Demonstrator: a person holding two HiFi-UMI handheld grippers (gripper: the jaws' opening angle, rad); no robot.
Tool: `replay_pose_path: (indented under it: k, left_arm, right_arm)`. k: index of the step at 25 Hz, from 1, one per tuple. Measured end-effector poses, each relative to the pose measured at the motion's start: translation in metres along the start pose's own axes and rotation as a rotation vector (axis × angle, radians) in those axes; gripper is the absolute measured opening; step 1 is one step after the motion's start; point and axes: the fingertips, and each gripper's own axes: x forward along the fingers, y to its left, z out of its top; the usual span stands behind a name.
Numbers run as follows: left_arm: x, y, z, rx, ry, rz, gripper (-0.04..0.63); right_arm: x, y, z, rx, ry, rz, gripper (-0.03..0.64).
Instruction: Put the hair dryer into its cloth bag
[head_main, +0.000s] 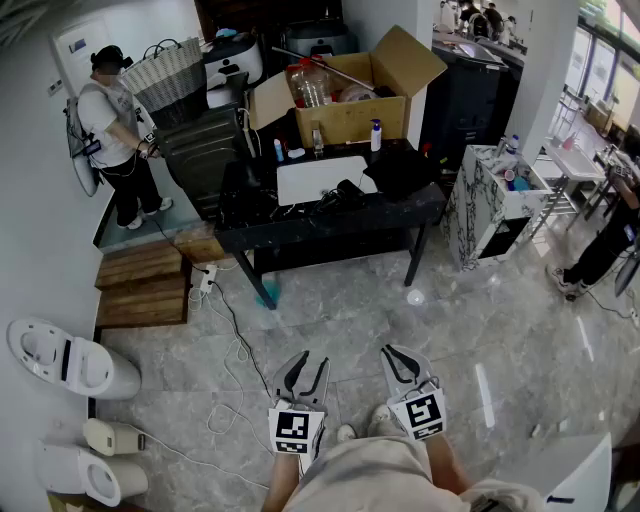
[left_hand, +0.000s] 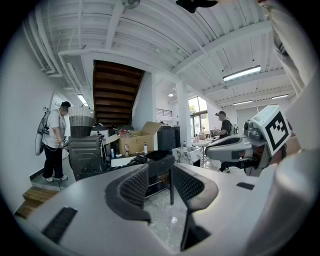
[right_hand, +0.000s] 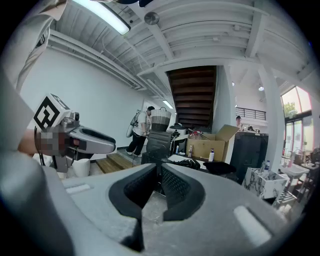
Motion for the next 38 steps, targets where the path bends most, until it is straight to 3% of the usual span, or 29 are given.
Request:
replay_pose_path:
  k: [6,17,38]
  left_arm:
    - [-0.01,0.006,0.003,0.013,-0.019,0.005,0.152]
    - [0.015,0.01,0.01,0.033,-0.027,-0.01,0.152]
    - [0.151,0.031,0.035,0.038,-0.002,0.012,0.152]
  right_arm:
    - [-0.002,0.008,0.011,0.005,-0.022,-0.026,0.014]
    - [0.013,-0.019,0.017,0.069,-0.058,-0.085,0.014]
    - [0.099,-0.134,0.011,0.053,-0.069,-0.052,0.021]
